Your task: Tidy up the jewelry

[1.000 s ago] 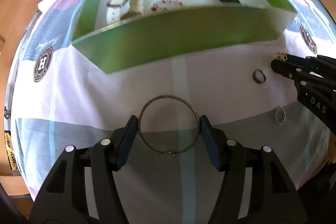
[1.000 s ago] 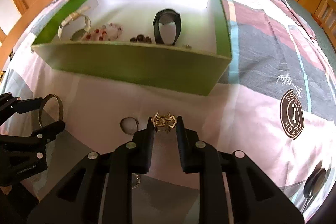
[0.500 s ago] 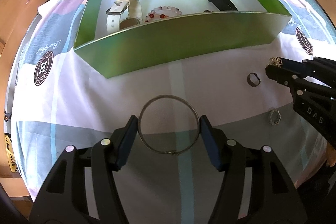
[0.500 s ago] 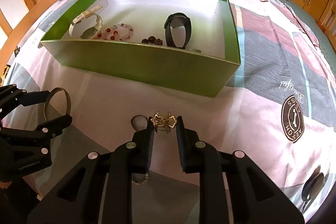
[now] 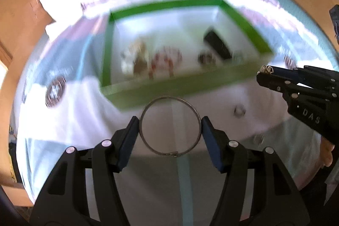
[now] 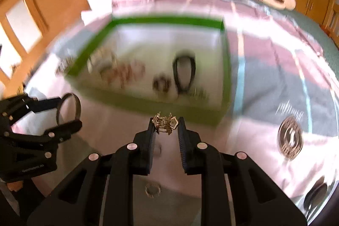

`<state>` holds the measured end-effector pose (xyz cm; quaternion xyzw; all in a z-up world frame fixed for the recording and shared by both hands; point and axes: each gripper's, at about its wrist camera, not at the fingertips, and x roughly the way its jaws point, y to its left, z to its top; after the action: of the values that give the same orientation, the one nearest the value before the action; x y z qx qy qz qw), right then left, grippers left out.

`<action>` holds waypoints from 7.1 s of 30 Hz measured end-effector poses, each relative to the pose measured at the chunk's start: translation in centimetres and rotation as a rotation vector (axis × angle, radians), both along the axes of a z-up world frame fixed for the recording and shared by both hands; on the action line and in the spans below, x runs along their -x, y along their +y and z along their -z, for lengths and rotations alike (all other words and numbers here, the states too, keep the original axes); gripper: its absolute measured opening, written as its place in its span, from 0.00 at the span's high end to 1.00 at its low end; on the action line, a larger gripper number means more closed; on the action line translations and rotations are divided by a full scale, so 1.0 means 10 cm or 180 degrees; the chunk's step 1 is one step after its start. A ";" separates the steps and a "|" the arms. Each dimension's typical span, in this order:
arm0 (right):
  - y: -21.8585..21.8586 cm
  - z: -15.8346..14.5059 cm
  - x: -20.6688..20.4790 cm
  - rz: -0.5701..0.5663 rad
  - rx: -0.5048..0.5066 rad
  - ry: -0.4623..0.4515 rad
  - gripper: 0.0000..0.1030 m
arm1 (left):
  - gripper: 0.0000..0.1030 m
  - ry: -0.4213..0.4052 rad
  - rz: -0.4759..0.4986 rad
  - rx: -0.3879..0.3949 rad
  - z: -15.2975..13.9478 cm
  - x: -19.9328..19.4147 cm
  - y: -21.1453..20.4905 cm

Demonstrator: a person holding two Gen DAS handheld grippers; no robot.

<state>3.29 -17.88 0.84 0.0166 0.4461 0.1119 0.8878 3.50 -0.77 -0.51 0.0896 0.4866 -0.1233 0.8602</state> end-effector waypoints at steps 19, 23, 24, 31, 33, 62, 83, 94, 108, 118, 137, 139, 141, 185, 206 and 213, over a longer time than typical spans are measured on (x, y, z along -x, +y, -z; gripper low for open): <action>-0.07 0.19 -0.55 0.0348 -0.0090 -0.0022 0.56 | 0.34 0.0154 -0.0470 0.0060 0.15 -1.07 0.13; -0.08 -0.07 -0.34 0.0227 -0.0260 -0.0144 0.48 | 0.25 0.0052 -0.0441 0.0244 -0.04 -0.93 0.16; -0.07 -0.12 -0.25 0.0177 -0.0263 -0.0127 0.48 | 0.25 0.0049 -0.0444 0.0291 -0.07 -0.90 0.16; 0.07 0.45 0.25 -0.0211 0.0311 0.0675 0.59 | 0.25 0.0137 0.0002 0.0351 -0.13 -0.35 -0.04; 0.14 0.56 0.33 -0.0361 0.0298 0.0771 0.60 | 0.25 0.0154 0.0135 0.0196 -0.03 -0.26 -0.17; -0.17 0.65 0.33 -0.0303 0.0445 0.0985 0.51 | 0.25 0.0335 0.0435 -0.0462 0.69 -0.16 -0.88; -0.10 0.79 0.35 -0.0410 0.0638 0.1075 0.51 | 0.24 0.0307 0.0449 -0.0519 0.67 -0.11 -0.80; -0.15 0.78 0.41 -0.0383 0.0672 0.1071 0.51 | 0.24 0.0358 0.0155 -0.0353 0.56 -0.27 -0.51; 0.05 0.86 0.45 -0.0374 0.0700 0.1058 0.51 | 0.24 0.0356 0.0555 -0.0505 0.77 -0.13 -0.89; 0.07 0.75 0.42 -0.0377 0.0728 0.0989 0.51 | 0.24 0.0328 0.0430 -0.0558 0.78 -0.22 -0.82; 0.14 0.75 0.46 -0.0373 0.0717 0.1010 0.51 | 0.23 0.0487 0.0063 -0.0503 0.78 -0.30 -0.56; 0.13 0.74 0.45 -0.0365 0.0713 0.1010 0.51 | 0.23 0.0589 -0.0122 -0.0426 0.77 -0.33 -0.40; 0.13 0.72 0.44 -0.0361 0.0709 0.0986 0.51 | 0.23 0.0661 -0.0311 -0.0361 0.76 -0.34 -0.21; 0.03 0.55 0.30 -0.0282 0.0505 0.0718 0.64 | 0.12 0.0561 -0.0063 -0.0101 0.64 0.02 -0.46; 0.02 0.72 0.17 -0.0289 0.0513 0.0627 0.59 | 0.64 0.0470 -0.0325 0.0165 0.68 -0.25 -0.32; 0.19 0.82 0.12 -0.0409 0.0560 0.0500 0.61 | 0.45 0.0351 -0.0318 0.0175 0.62 -0.30 -0.18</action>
<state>2.14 -15.97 -7.37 -0.0812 0.5225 0.1273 0.8392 6.52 -2.60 -6.67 0.0346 0.5335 -0.0983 0.8393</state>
